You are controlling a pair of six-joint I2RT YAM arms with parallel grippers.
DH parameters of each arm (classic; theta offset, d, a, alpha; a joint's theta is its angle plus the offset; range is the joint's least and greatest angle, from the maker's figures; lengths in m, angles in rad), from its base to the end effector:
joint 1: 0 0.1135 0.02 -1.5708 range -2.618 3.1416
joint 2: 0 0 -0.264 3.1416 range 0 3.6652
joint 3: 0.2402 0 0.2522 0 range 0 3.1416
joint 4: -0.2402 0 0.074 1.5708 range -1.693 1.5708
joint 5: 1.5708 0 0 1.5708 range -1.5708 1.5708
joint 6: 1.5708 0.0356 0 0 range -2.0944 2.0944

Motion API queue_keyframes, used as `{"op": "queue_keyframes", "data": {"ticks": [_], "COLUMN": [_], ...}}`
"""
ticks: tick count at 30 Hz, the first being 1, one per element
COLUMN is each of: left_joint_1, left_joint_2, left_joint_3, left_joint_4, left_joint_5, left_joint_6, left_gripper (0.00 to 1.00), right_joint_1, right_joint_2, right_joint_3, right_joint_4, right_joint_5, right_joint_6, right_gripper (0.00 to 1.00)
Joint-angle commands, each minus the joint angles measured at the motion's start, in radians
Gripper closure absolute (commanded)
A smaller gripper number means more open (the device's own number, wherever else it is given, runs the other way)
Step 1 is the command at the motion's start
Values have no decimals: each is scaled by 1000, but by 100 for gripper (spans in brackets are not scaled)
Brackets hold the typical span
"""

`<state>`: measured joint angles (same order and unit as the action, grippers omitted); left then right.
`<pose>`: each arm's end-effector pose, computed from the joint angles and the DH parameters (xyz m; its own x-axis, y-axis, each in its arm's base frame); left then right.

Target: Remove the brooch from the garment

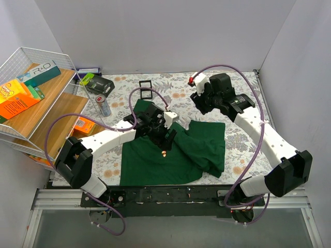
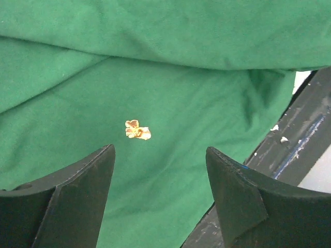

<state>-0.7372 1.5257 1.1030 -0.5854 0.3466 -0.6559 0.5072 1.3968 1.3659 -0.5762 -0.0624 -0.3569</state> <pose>0.2239 -0.2197 0.2405 -0.9637 0.1002 -0.2475 0.2255 0.8020 -0.5531 0.2707 0.1530 0.3634 -0.2822 -0.5557 -0.7820 -0.6704 0.6973 -0.2536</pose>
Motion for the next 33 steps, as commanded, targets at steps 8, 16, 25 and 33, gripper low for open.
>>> {"op": "queue_keyframes", "data": {"ticks": [8, 16, 25, 33], "left_joint_1": [-51, -51, -51, -51], "left_joint_2": [165, 235, 257, 251], "left_joint_3": [40, 61, 47, 55], "left_joint_4": [-1, -2, -27, -67], "left_joint_5": [-175, -169, -133, -121], "left_joint_6": [-102, -120, -131, -123], "left_gripper": [32, 44, 59, 67], "right_joint_1": [-67, -76, -84, -90], "right_joint_2": [-24, 11, 44, 60], "right_joint_3": [10, 64, 84, 102], "right_joint_4": [122, 134, 145, 148], "right_joint_5": [118, 104, 90, 85], "right_joint_6": [32, 30, 33, 36], "right_gripper": [45, 45, 45, 45]}}
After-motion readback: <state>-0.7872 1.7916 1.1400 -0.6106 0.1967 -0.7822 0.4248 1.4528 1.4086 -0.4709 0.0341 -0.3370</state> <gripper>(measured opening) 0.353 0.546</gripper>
